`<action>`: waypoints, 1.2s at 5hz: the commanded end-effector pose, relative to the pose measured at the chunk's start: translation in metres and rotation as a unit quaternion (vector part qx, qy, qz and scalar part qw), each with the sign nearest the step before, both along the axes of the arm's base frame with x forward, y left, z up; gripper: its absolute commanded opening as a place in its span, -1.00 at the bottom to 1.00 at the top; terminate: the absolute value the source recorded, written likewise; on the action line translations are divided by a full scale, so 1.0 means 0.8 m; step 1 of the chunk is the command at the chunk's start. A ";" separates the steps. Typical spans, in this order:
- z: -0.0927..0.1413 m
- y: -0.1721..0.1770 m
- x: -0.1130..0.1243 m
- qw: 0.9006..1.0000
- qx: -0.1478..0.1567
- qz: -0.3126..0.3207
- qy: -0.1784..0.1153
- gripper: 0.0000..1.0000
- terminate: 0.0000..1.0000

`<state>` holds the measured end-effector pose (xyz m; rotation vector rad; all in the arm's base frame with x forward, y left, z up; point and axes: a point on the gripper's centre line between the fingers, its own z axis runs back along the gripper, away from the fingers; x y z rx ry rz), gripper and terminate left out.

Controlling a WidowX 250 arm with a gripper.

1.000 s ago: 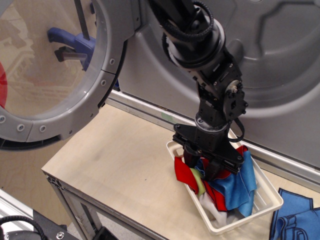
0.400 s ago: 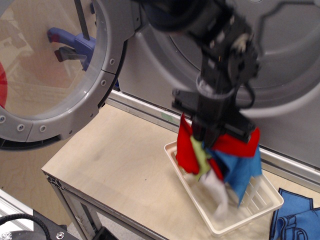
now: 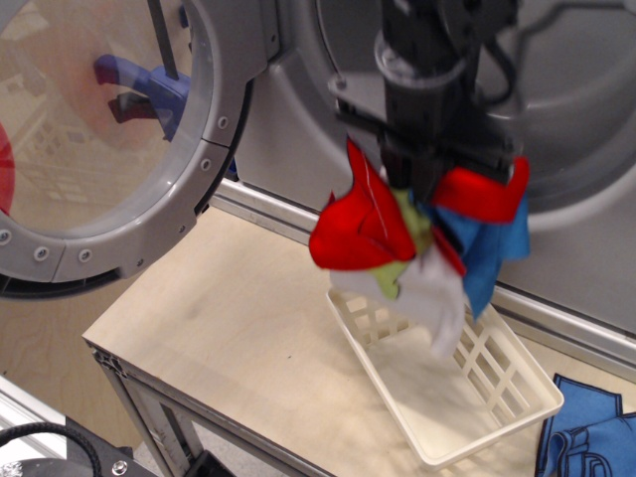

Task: Put clothes in laundry machine

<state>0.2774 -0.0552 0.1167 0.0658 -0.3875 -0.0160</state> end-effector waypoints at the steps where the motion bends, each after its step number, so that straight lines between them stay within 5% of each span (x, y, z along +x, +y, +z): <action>1: 0.080 0.002 0.016 0.993 -0.017 0.003 -0.119 -1.00 -1.00; 2: 0.097 0.001 0.056 0.986 -0.002 0.015 -0.168 -1.00 -1.00; 4: 0.080 0.019 0.109 0.969 0.061 0.016 -0.239 -1.00 -1.00; 6: 0.057 0.045 0.163 0.959 0.109 0.014 -0.261 -1.00 -1.00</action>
